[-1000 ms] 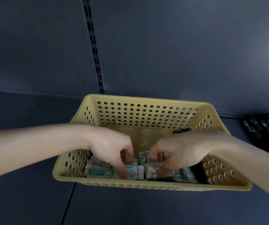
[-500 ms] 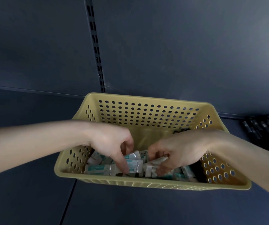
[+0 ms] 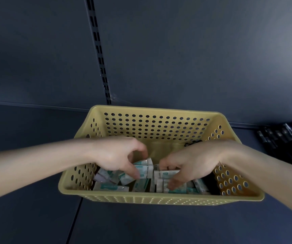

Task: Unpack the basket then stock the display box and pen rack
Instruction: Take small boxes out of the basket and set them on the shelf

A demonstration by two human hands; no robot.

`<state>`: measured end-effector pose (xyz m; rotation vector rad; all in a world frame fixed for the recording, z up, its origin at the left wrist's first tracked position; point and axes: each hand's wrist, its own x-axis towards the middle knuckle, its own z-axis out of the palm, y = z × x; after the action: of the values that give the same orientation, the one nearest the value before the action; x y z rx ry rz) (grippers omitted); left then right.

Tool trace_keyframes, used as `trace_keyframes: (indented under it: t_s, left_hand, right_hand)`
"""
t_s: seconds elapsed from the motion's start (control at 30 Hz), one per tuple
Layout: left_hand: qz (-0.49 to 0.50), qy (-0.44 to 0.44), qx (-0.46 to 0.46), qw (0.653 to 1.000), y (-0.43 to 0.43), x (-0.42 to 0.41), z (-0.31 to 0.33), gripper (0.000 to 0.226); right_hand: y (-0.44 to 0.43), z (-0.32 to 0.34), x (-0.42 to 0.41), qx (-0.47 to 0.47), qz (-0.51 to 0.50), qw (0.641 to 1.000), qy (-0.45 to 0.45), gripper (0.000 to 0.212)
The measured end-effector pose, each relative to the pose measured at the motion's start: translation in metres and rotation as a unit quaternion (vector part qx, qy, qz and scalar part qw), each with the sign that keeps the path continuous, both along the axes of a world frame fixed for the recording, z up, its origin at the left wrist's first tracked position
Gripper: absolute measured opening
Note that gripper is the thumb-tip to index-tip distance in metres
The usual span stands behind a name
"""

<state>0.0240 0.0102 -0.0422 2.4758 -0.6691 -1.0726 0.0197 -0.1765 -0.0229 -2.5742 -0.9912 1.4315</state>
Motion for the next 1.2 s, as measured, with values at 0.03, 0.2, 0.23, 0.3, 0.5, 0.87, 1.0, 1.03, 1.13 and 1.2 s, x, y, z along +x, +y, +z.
trace_keyframes:
  t_s: [0.03,0.2,0.23,0.3,0.5,0.87,1.0,1.03,1.13,1.2]
  left_hand:
    - [0.001,0.002,0.005,1.000,0.000,0.000,0.000,0.044]
    - [0.019,0.000,0.008,1.000,0.000,0.003,0.004,0.039]
    - [0.035,-0.004,-0.006,0.999,0.001,0.003,0.006,0.037]
    - [0.088,-0.014,-0.052,0.995,0.005,0.004,0.011,0.031]
    - [0.273,-0.008,-0.305,0.912,-0.003,-0.006,0.033,0.021]
    - [0.263,-0.036,-0.491,0.830,-0.098,-0.052,0.057,0.018]
    - [0.235,-0.031,-0.519,0.821,-0.160,-0.086,0.055,0.017]
    - [0.231,-0.029,-0.525,0.819,-0.179,-0.096,0.052,0.017]
    - [0.225,-0.014,-0.534,0.815,-0.240,-0.131,0.039,0.015]
    - [0.226,0.013,-0.535,0.814,-0.285,-0.157,0.028,0.014]
  right_hand:
    - [0.000,0.000,0.000,0.007,-0.006,1.000,-0.004,0.030]
    - [-0.012,0.002,0.004,0.067,-0.094,0.993,-0.001,0.021]
    - [-0.016,0.003,0.006,0.092,-0.122,0.988,0.006,0.017]
    - [-0.021,0.007,0.007,0.160,-0.191,0.968,0.015,0.012]
    - [-0.034,0.016,-0.005,0.380,-0.415,0.826,-0.021,0.022]
    - [-0.105,0.034,-0.082,0.587,-0.527,0.610,-0.075,0.019]
    - [-0.158,0.028,-0.129,0.622,-0.560,0.537,-0.108,0.018]
    - [-0.174,0.025,-0.143,0.624,-0.566,0.526,-0.117,0.017]
    - [-0.226,0.015,-0.187,0.624,-0.589,0.495,-0.138,0.017]
    - [-0.264,0.006,-0.218,0.617,-0.608,0.476,-0.152,0.017]
